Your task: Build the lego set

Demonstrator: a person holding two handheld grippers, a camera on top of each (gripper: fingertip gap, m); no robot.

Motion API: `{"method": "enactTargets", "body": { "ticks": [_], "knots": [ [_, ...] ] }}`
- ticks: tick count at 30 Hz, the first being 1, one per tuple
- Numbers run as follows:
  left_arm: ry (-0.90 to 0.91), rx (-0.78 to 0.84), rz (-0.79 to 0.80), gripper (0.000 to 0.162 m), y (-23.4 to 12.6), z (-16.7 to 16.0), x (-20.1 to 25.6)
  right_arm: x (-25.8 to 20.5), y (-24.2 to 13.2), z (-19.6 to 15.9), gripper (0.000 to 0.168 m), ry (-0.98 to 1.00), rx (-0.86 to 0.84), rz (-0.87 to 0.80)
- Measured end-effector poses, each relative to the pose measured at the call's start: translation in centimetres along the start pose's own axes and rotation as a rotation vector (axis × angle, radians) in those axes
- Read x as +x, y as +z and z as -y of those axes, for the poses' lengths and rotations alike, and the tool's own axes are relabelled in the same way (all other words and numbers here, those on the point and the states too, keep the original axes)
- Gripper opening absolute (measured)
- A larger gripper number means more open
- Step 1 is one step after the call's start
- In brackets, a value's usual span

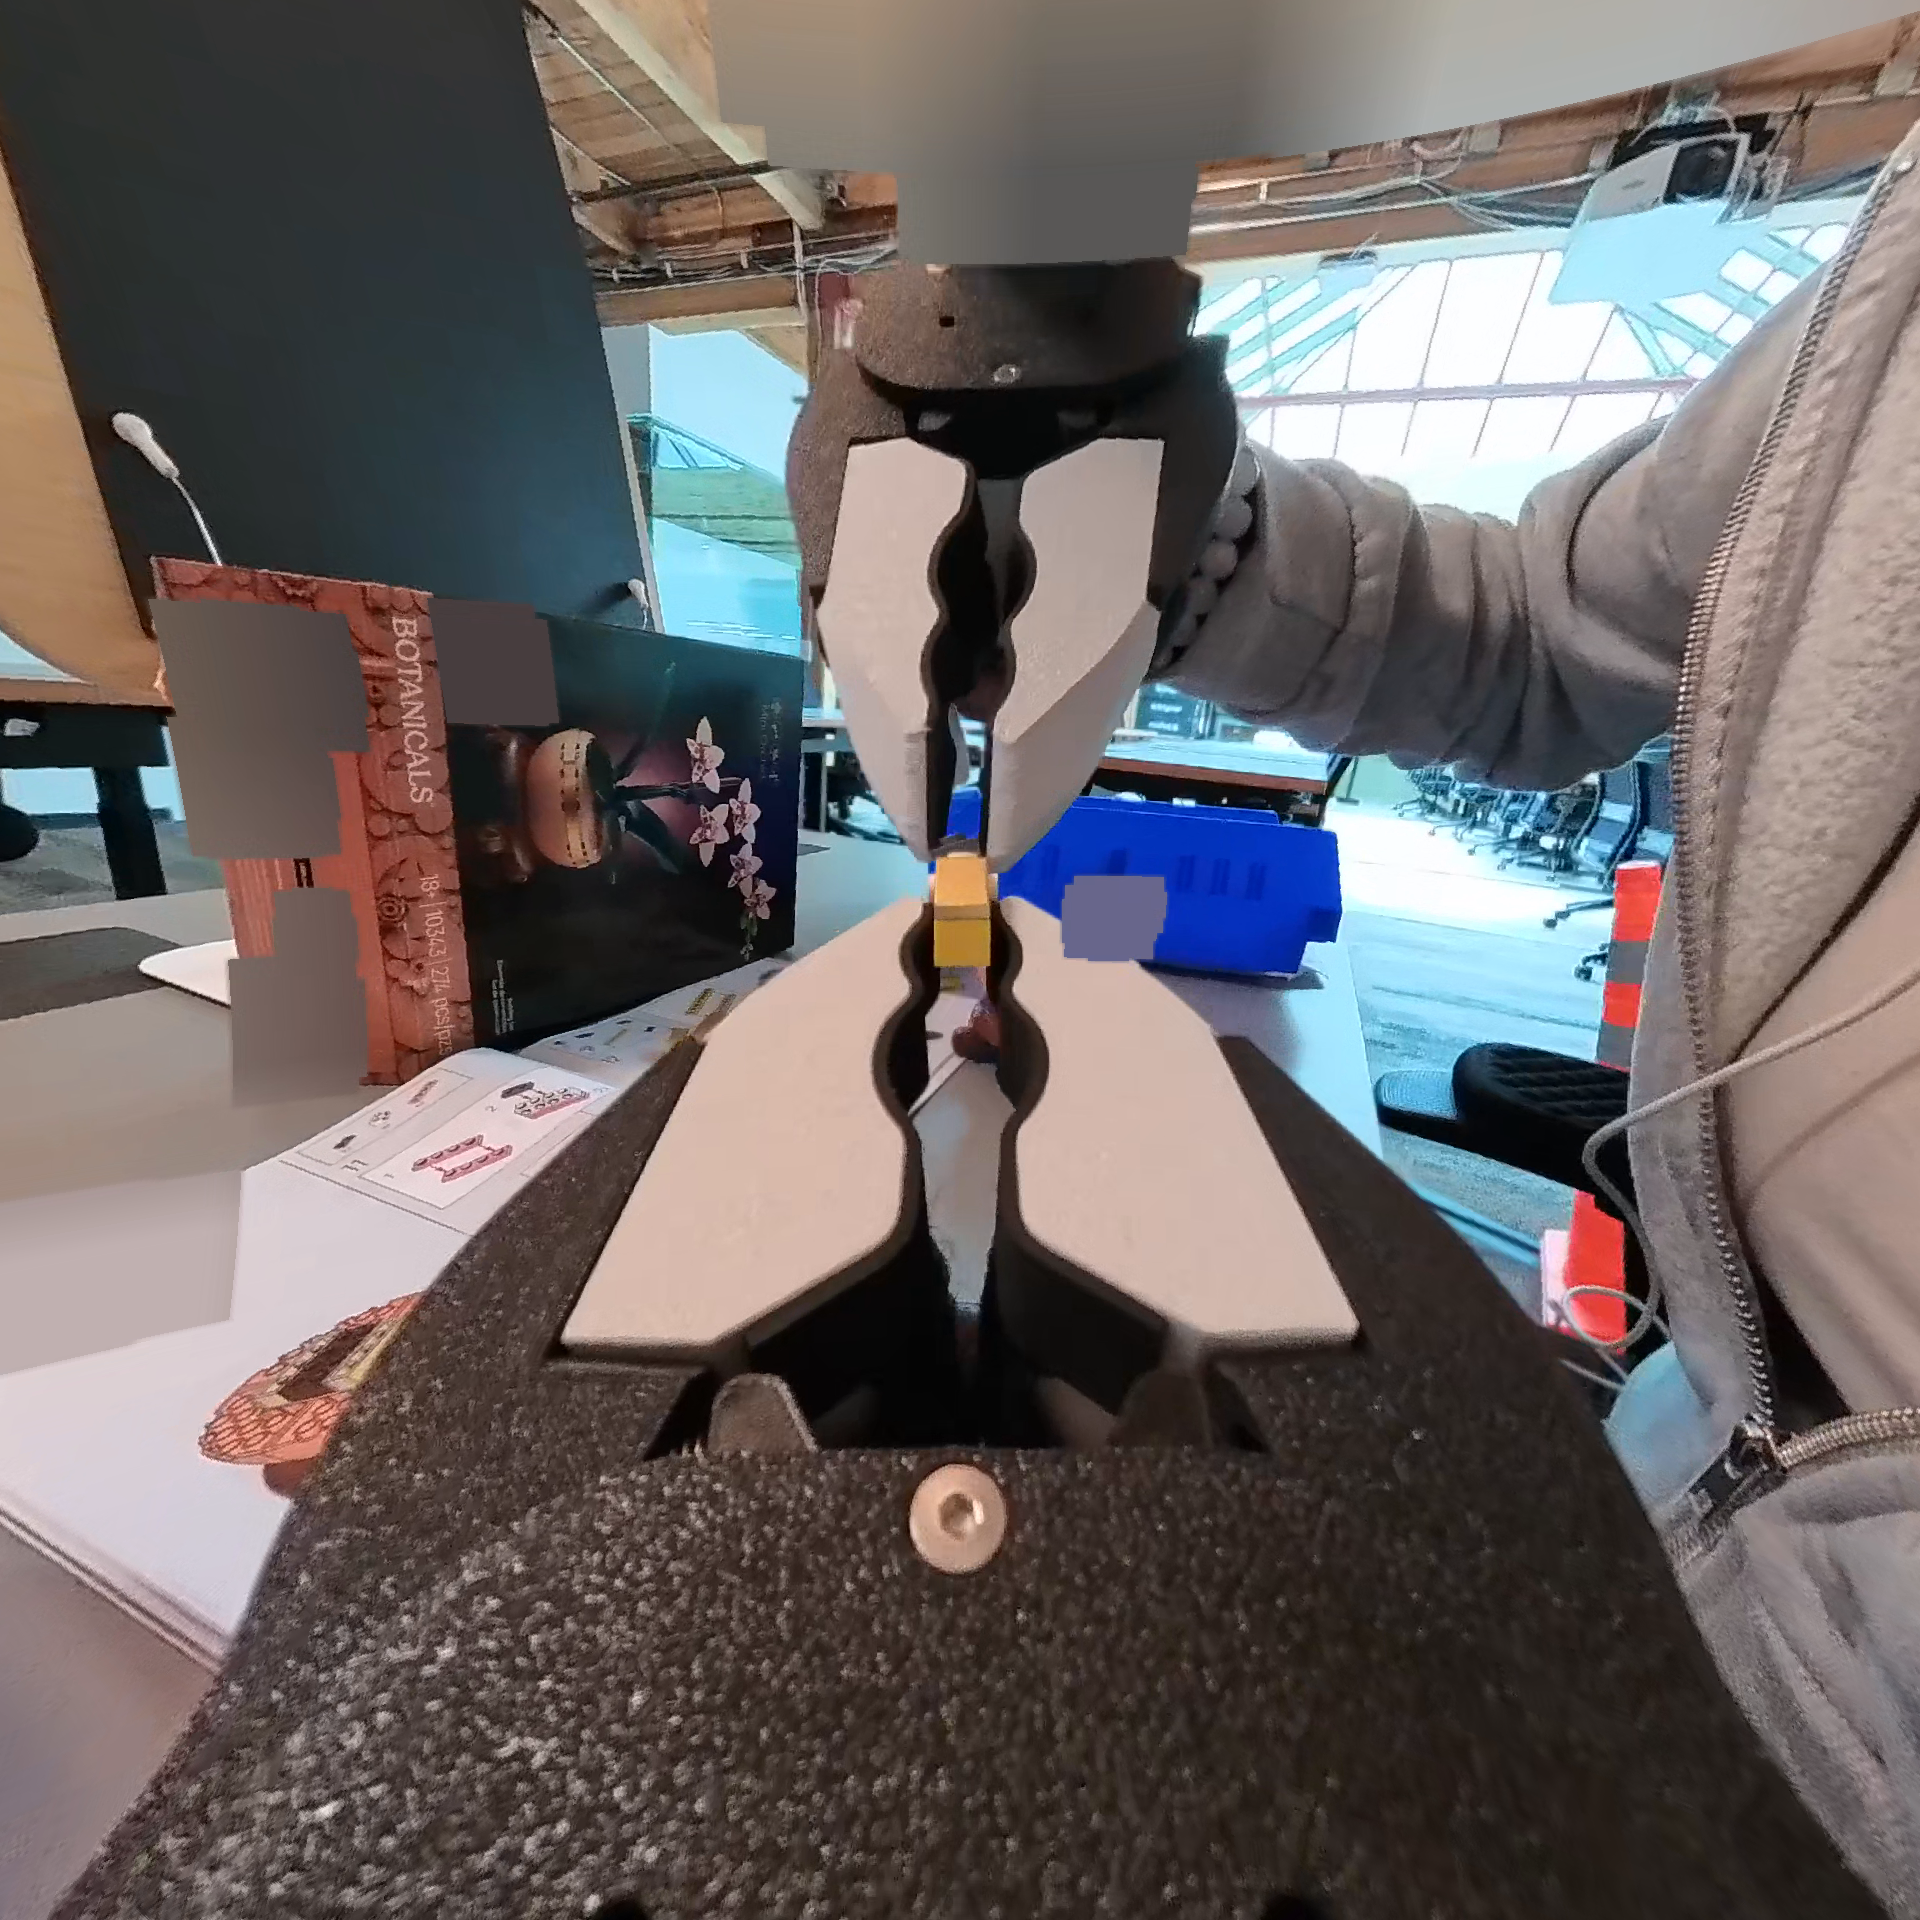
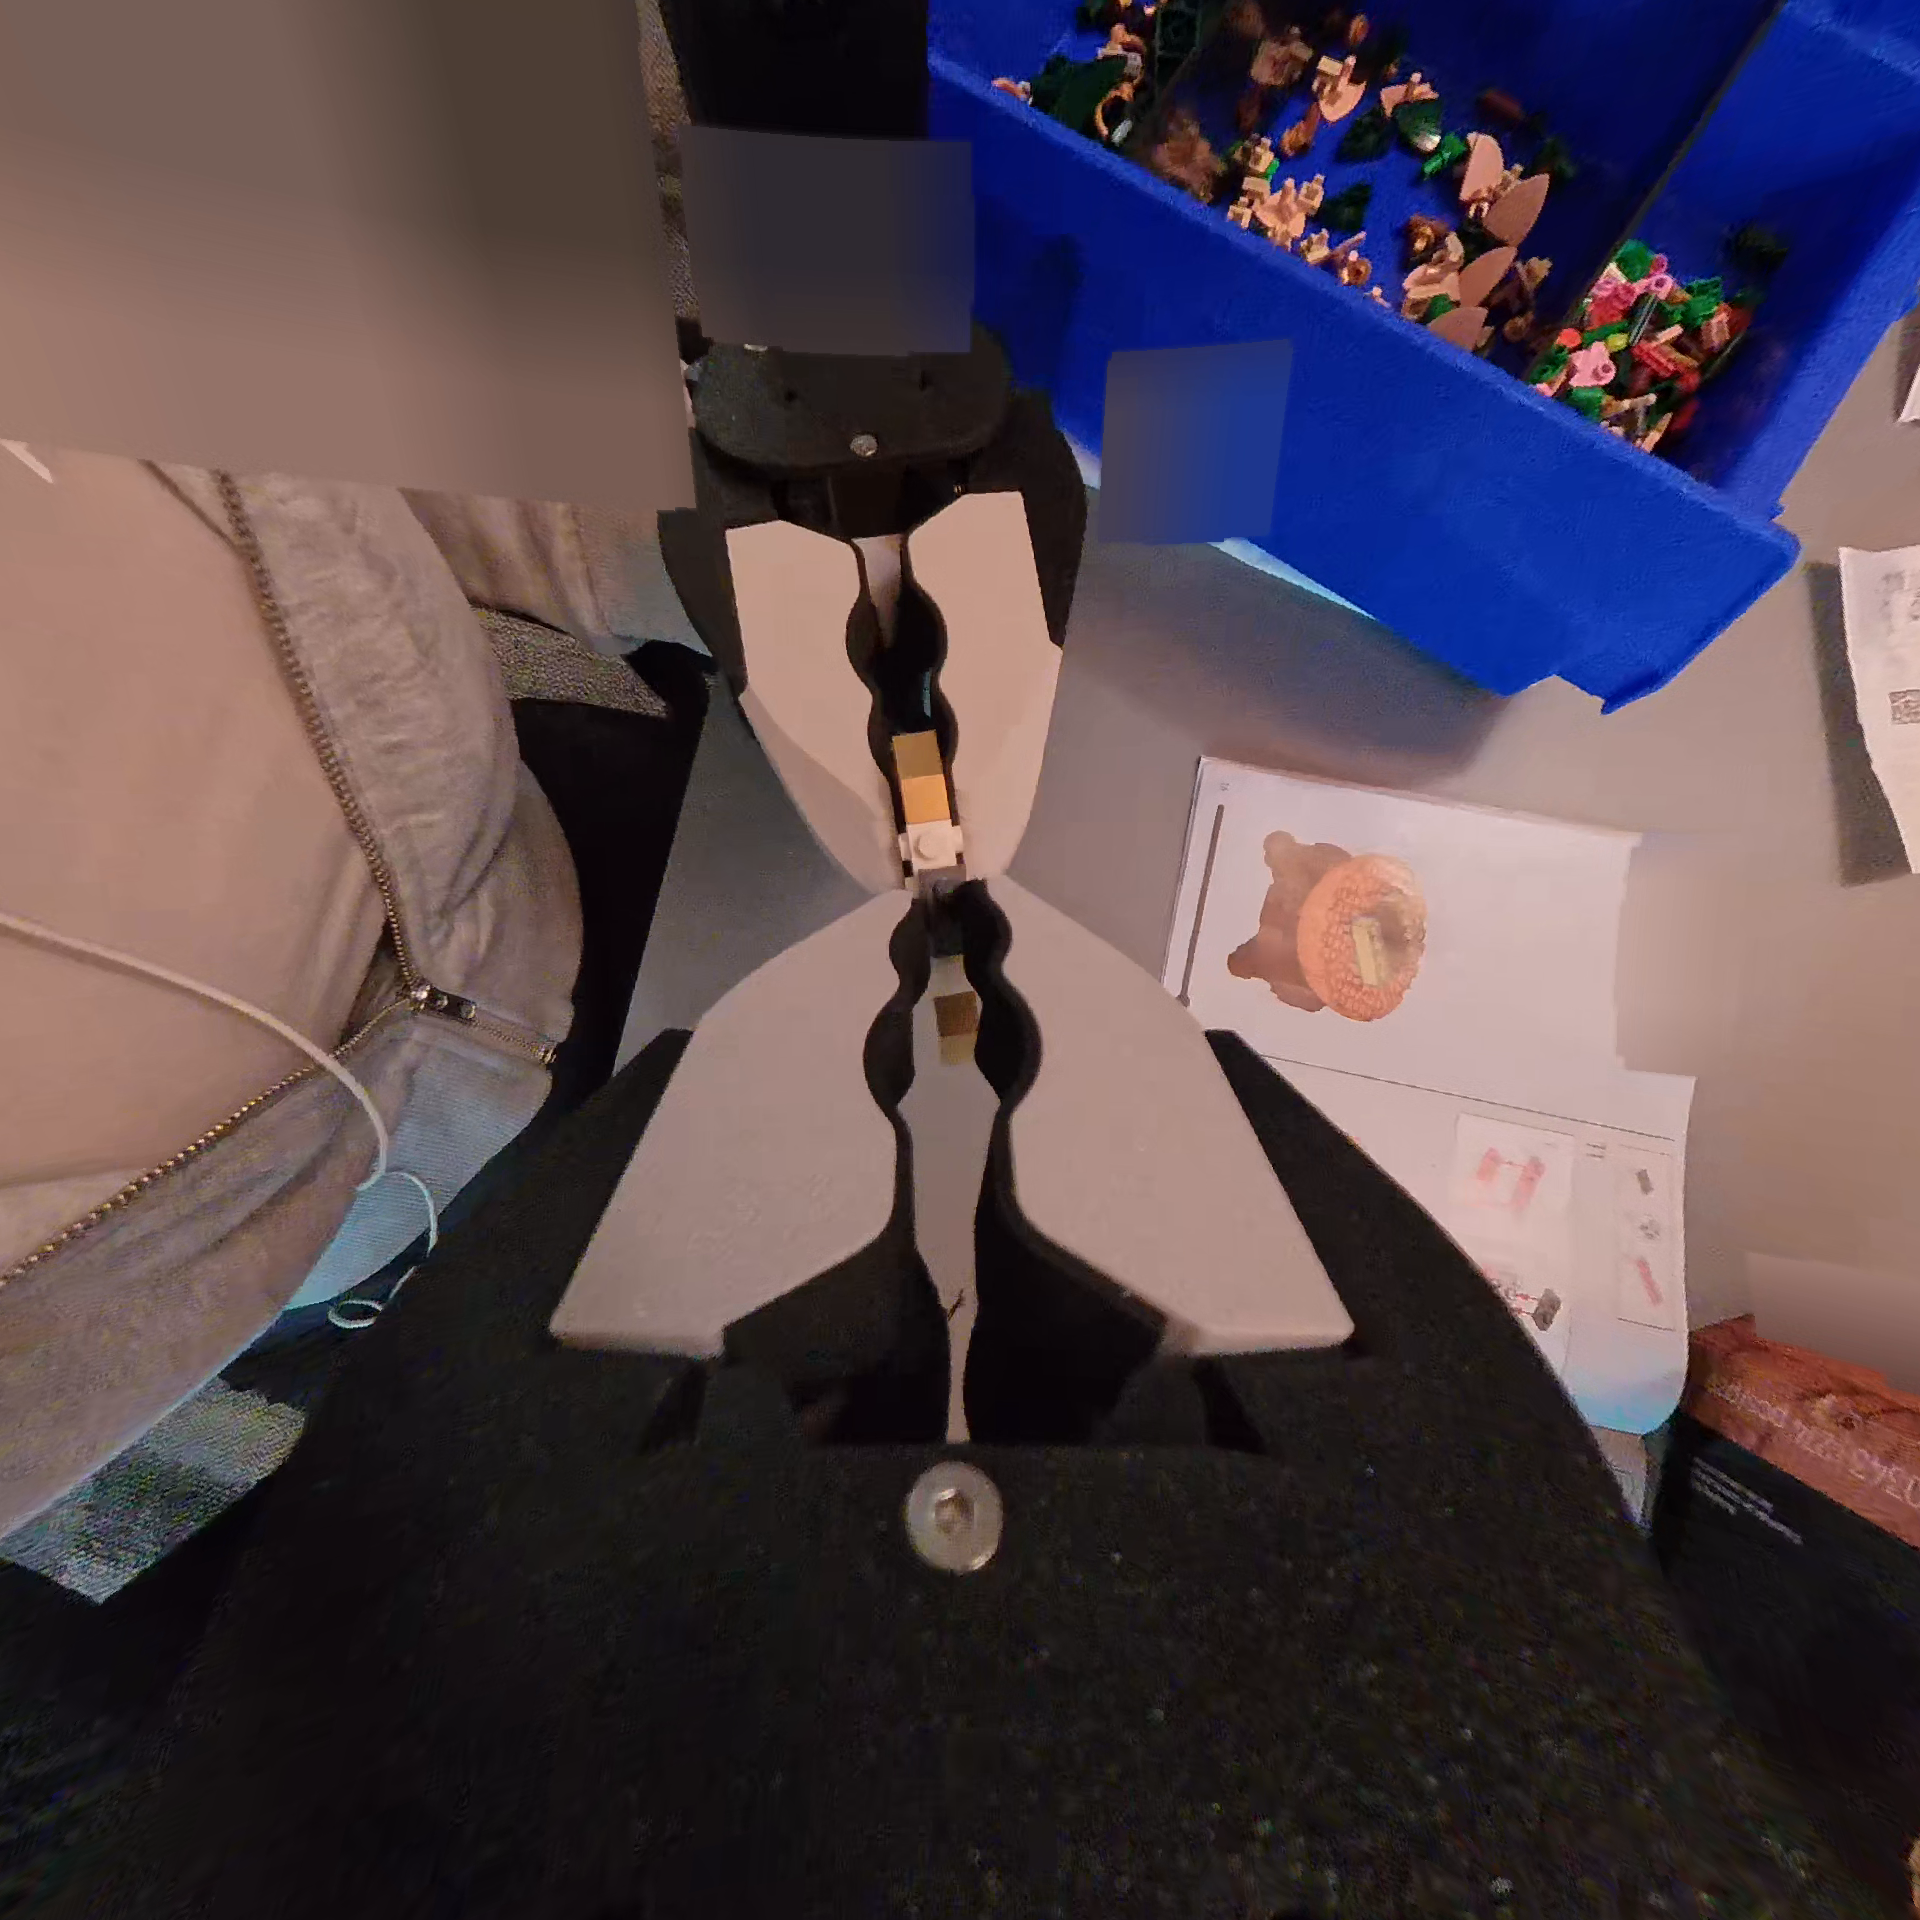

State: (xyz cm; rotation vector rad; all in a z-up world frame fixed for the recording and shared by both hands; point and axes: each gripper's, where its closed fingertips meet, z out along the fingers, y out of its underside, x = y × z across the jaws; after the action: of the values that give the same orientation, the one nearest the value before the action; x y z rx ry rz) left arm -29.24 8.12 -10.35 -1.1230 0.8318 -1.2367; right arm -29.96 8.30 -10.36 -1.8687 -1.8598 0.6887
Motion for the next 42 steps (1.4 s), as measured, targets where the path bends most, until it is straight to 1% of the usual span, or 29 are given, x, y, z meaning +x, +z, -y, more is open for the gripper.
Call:
{"method": "enactTargets", "body": {
  "ticks": [4, 9, 12, 14, 17, 19, 23, 30, 35, 42],
  "knots": [
    [-0.015, -0.006, 0.01, 0.007, 0.1, -0.1, -0.1, 0.2, -0.1, -0.1, 0.006, -0.003, -0.001, -0.02],
    [-0.109, 0.029, 0.052, 0.007, 0.0, 0.2, -1.0, 1.2, 0.0, 0.3, 0.006, -0.086, -0.03, -0.184],
    [-0.114, 0.02, 0.063, 0.007, -0.1, 0.1, -1.2, 1.4, 0.2, 0.2, 0.007, -0.075, -0.041, -0.205],
    [-0.152, 0.035, 0.065, 0.007, -0.1, 0.2, -1.3, 1.4, 0.2, 0.3, 0.006, -0.078, -0.035, -0.219],
    [-0.187, 0.041, 0.088, 0.007, -0.3, 0.2, -1.7, 1.8, 0.2, 0.4, 0.007, -0.145, -0.067, -0.312],
    [-0.203, 0.042, 0.097, 0.007, -0.4, 0.1, -2.0, 2.0, 0.3, 0.6, 0.006, -0.162, -0.07, -0.342],
    [-0.225, 0.075, 0.092, 0.007, -0.6, 0.6, -2.1, 2.0, 0.3, 1.0, 0.006, -0.155, -0.044, -0.337],
    [-0.135, 0.047, 0.077, 0.007, -0.6, 0.4, -1.6, 1.5, 0.3, 0.7, 0.006, -0.131, -0.049, -0.27],
    [-0.12, -0.001, 0.089, 0.007, -0.2, -0.2, -1.5, 1.4, 0.2, 0.1, 0.007, -0.145, -0.093, -0.288],
    [-0.126, 0.062, 0.064, 0.007, -0.2, 0.7, -1.1, 1.0, -0.3, 0.9, 0.007, -0.062, -0.023, -0.221]
  ]
}}
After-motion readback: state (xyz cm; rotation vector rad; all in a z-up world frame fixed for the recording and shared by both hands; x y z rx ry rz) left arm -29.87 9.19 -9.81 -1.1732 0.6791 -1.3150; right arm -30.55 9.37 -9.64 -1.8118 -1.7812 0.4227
